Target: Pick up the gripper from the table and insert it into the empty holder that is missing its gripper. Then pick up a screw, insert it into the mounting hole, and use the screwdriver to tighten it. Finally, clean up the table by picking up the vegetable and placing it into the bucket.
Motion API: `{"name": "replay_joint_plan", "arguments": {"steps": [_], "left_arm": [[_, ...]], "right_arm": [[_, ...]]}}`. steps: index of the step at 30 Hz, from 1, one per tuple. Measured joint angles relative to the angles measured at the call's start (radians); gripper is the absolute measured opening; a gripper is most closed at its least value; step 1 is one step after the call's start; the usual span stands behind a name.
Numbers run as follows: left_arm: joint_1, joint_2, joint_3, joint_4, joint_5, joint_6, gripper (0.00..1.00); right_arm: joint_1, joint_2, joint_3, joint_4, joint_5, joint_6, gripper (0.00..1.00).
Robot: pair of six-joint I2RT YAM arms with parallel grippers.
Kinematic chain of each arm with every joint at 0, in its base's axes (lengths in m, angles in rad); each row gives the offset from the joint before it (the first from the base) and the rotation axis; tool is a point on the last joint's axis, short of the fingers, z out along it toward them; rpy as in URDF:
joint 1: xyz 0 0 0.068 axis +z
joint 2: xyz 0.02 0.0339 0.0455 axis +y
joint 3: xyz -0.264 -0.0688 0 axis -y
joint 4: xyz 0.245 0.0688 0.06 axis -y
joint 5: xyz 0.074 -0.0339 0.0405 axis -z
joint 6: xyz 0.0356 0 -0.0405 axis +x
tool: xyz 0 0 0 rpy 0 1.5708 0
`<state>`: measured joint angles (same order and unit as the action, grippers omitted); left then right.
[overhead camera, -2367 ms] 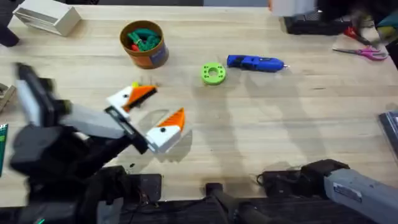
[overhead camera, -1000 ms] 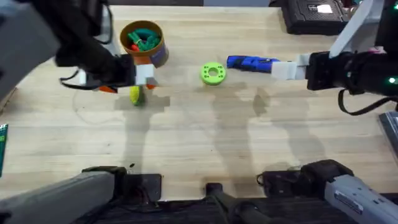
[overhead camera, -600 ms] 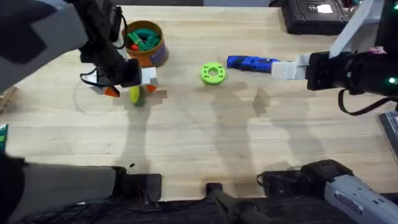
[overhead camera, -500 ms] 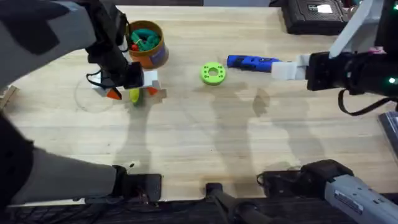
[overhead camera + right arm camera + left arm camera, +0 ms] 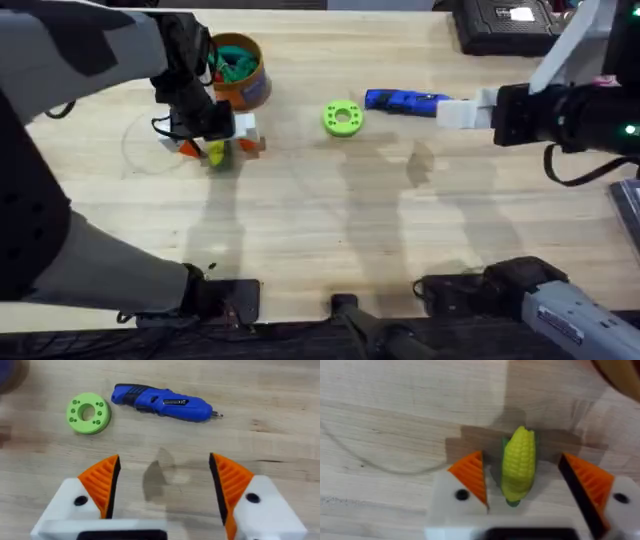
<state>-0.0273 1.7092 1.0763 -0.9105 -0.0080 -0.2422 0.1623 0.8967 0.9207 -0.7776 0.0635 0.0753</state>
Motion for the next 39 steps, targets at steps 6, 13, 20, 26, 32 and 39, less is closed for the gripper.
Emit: {"name": "replay_joint_plan", "arguments": {"steps": [6, 13, 20, 26, 32, 39], "left_arm": [[0.0, 0.0, 0.0, -0.002, -0.01, -0.002, 0.419], [0.0, -0.002, 0.002, 0.001, -0.015, -0.003, 0.029], [0.0, -0.002, 0.002, -0.016, -0.015, -0.002, 0.029], [0.0, -0.014, 0.002, -0.042, -0.015, -0.002, 0.029], [0.0, -0.153, 0.007, -0.092, -0.015, -0.002, 0.029], [0.0, -0.388, 0.031, -0.135, -0.014, -0.002, 0.029]], "right_arm": [[0.0, 0.0, 0.0, 0.0, 0.0, 0.0, 0.977], [0.0, 0.0, 0.0, 0.0, 0.0, 0.0, 0.977], [0.0, 0.0, 0.0, 0.0, 0.0, 0.0, 0.977], [0.0, 0.0, 0.0, 0.0, 0.0, 0.0, 0.977], [0.0, 0.0, 0.0, 0.0, 0.0, 0.0, 0.977], [0.0, 0.0, 0.0, -0.007, 0.0, 0.0, 0.977]]}}
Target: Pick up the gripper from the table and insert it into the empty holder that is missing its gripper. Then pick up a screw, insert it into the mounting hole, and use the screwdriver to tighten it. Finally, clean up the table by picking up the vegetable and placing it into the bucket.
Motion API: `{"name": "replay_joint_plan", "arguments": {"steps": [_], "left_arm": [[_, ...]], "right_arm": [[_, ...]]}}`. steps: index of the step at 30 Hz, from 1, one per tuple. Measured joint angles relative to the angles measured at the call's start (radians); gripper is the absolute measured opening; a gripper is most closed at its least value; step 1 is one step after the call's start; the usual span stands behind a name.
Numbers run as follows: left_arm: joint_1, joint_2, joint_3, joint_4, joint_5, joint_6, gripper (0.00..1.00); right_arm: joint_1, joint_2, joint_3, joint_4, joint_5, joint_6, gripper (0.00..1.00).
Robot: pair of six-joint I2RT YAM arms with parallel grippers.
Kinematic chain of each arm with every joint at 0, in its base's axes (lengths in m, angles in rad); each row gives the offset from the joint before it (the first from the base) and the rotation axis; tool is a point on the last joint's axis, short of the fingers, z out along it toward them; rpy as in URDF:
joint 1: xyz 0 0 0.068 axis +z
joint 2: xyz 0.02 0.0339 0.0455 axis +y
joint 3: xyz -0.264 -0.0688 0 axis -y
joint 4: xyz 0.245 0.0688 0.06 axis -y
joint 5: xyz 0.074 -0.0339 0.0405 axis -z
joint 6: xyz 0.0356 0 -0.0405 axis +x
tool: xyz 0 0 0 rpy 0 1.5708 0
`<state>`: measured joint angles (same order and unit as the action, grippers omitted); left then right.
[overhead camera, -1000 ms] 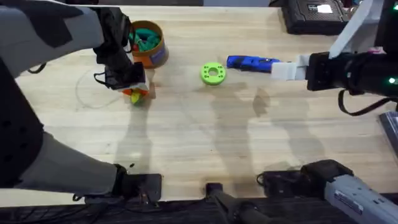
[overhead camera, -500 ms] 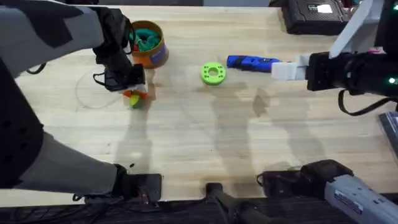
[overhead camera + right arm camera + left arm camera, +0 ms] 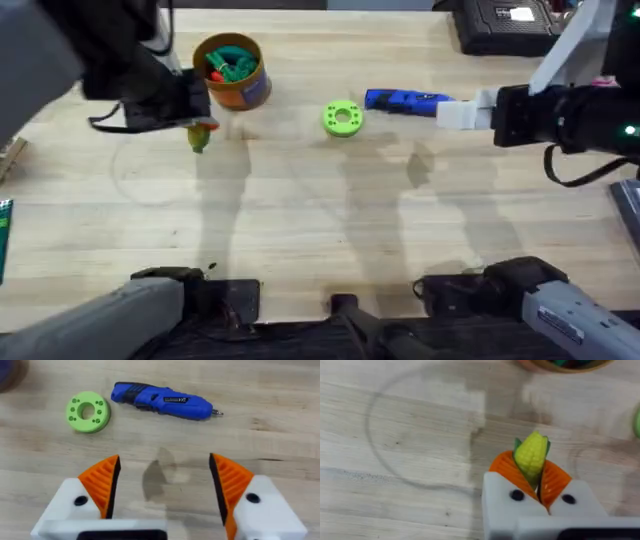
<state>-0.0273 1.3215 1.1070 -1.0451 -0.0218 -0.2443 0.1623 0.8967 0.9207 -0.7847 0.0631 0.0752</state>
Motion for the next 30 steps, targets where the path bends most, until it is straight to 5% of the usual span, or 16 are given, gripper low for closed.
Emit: {"name": "replay_joint_plan", "arguments": {"steps": [6, 14, 30], "left_arm": [[0.0, -0.149, 0.001, 0.024, 0.033, 0.003, 0.029], [0.0, -0.197, 0.001, 0.282, 0.107, 0.054, 0.029], [0.0, 0.165, 0.002, 0.66, 0.162, 0.098, 0.029]], "right_arm": [[0.0, 0.0, 0.0, -0.006, 0.0, 0.0, 0.977], [0.0, 0.0, 0.0, -0.006, 0.0, 0.0, 0.977], [0.0, 0.0, 0.0, -0.006, 0.0, 0.0, 0.976]]}}
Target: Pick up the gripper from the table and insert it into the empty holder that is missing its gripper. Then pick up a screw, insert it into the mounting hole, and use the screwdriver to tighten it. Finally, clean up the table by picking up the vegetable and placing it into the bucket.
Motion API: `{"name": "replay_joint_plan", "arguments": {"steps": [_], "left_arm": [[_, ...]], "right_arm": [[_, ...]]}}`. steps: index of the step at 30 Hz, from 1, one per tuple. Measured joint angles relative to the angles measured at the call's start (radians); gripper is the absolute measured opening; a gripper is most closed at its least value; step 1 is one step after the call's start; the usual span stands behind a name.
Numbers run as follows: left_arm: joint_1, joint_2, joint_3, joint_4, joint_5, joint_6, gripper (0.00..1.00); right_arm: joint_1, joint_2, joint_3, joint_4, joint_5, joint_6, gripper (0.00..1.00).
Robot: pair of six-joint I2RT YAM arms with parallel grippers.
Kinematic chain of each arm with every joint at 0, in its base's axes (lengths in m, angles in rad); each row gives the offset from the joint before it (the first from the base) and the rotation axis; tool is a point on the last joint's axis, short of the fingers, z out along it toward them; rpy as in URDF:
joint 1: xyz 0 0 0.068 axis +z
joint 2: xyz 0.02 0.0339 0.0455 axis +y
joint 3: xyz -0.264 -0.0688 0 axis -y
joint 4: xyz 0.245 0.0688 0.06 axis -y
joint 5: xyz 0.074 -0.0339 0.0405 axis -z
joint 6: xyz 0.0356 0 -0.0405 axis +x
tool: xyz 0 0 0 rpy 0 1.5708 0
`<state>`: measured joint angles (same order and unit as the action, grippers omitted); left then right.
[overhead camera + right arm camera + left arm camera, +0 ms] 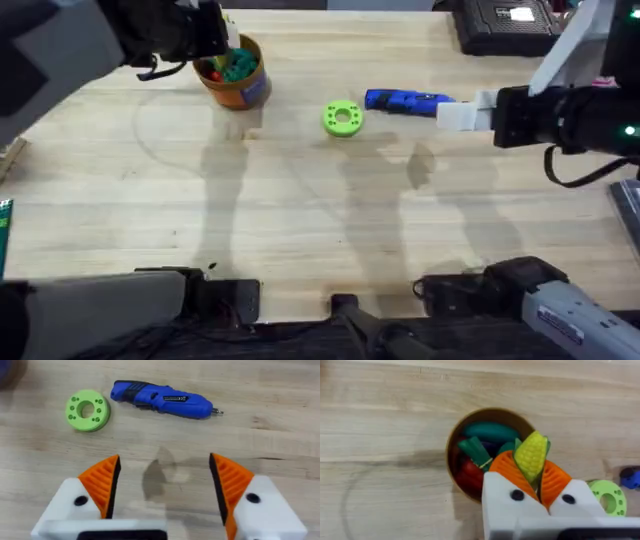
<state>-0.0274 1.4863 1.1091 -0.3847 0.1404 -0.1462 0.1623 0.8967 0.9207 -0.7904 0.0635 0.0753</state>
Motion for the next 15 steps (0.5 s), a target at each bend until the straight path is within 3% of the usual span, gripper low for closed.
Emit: {"name": "replay_joint_plan", "arguments": {"steps": [3, 4, 9, 10, 15], "left_arm": [[0.0, 0.032, 0.0, 0.0, -0.002, 0.0, 0.031], [0.0, 0.037, 0.0, 0.001, -0.002, 0.005, 0.076], [0.0, 0.036, 0.0, 0.008, -0.014, 0.007, 0.849], [0.0, 0.036, 0.0, 0.005, -0.018, 0.006, 0.949], [0.006, 0.013, 0.0, -0.076, -0.029, 0.007, 0.985]], "right_arm": [[0.0, 0.0, 0.0, 0.0, 0.0, 0.0, 0.976], [0.0, 0.0, 0.0, 0.0, 0.0, 0.0, 0.977], [0.0, 0.0, 0.0, 0.001, 0.0, 0.0, 0.977], [0.0, 0.0, 0.0, 0.001, 0.0, 0.0, 0.977], [0.0, 0.0, 0.0, 0.001, 0.0, 0.0, 0.977]]}}
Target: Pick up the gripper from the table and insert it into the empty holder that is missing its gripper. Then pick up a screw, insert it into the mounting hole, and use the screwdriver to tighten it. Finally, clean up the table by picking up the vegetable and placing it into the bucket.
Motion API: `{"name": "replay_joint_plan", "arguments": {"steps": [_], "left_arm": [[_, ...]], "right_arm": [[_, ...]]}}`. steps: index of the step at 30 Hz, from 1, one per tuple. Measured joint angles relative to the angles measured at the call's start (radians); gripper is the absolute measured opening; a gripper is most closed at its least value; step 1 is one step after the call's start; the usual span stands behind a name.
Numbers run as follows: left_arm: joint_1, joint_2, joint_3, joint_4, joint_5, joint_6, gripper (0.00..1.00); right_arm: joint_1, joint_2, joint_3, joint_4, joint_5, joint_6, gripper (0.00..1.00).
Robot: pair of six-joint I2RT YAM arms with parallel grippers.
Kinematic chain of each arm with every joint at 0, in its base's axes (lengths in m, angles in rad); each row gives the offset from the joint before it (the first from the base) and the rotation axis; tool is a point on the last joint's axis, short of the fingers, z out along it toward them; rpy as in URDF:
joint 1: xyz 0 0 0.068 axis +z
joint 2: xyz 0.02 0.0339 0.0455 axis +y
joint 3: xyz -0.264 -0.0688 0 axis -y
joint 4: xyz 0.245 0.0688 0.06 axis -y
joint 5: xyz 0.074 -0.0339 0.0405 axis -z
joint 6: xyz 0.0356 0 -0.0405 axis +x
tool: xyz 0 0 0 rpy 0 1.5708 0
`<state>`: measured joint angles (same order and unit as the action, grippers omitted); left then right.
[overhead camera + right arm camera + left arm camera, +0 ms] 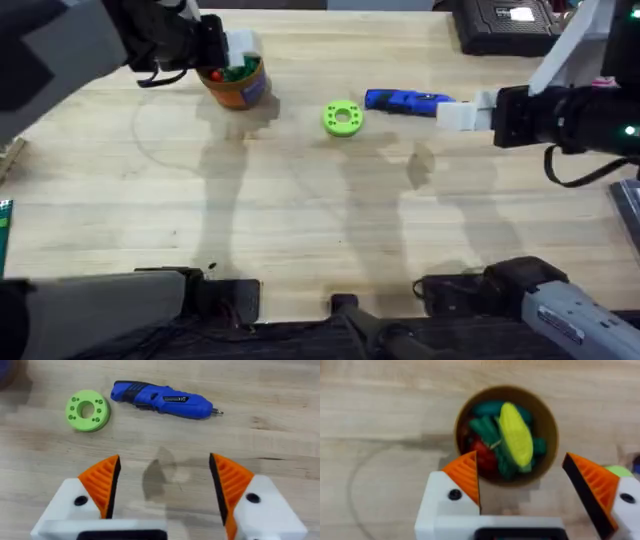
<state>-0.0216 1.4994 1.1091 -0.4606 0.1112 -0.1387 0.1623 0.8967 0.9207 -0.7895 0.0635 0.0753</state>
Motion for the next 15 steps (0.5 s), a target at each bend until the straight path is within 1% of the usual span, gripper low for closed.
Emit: {"name": "replay_joint_plan", "arguments": {"steps": [5, 8, 9, 13, 14, 15], "left_arm": [[0.014, -0.112, 0.0, -0.186, -0.012, 0.0, 0.985], [0.014, -0.215, 0.0, -0.343, -0.038, 0.0, 0.985], [0.014, -0.325, 0.0, -0.471, -0.069, 0.0, 0.985], [0.014, -0.473, -0.001, -0.602, -0.089, 0.0, 0.985], [0.014, -0.566, -0.017, -0.648, -0.086, 0.001, 0.985], [0.014, -0.592, -0.03, -0.653, -0.079, 0.001, 0.985]], "right_arm": [[0.0, 0.0, 0.0, 0.0, 0.0, 0.0, 0.977], [0.0, 0.0, 0.0, 0.0, 0.0, 0.0, 0.977], [0.0, 0.0, 0.0, 0.0, 0.0, 0.0, 0.978], [0.0, 0.0, 0.0, 0.0, 0.0, 0.0, 0.977], [0.0, 0.0, 0.0, 0.0, 0.0, 0.0, 0.977], [0.0, 0.0, 0.0, 0.0, 0.0, 0.0, 0.977]]}}
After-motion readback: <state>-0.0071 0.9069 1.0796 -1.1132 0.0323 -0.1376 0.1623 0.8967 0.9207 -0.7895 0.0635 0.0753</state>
